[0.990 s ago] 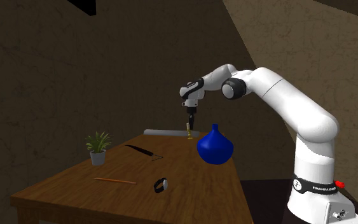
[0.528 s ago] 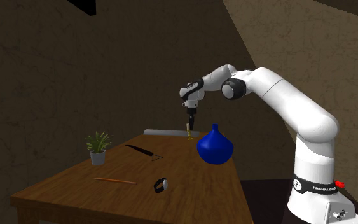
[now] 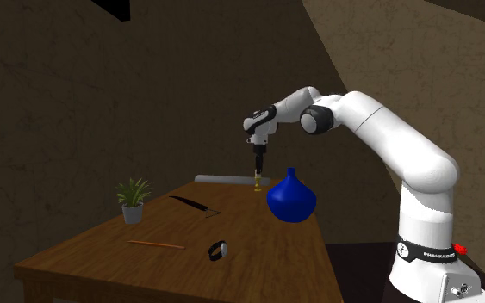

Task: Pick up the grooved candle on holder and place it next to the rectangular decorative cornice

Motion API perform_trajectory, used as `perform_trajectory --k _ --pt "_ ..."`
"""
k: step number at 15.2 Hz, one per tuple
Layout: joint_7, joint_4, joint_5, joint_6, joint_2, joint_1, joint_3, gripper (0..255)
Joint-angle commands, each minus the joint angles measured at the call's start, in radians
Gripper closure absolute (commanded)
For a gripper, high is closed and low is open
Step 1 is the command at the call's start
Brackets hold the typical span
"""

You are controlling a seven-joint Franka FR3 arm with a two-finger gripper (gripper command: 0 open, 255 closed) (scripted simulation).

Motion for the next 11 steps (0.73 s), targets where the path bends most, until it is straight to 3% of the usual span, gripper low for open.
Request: perform_trajectory --k 1,3,11 --pt "0.006 0.038 -0.006 -0.045 -0.010 -0.007 -0.004 0" --pt "0.015 0.094 -0.011 -0.102 -0.015 -0.019 -0.006 0" --pt "0.015 0.094 -0.011 -0.102 -0.015 -0.019 -0.006 0"
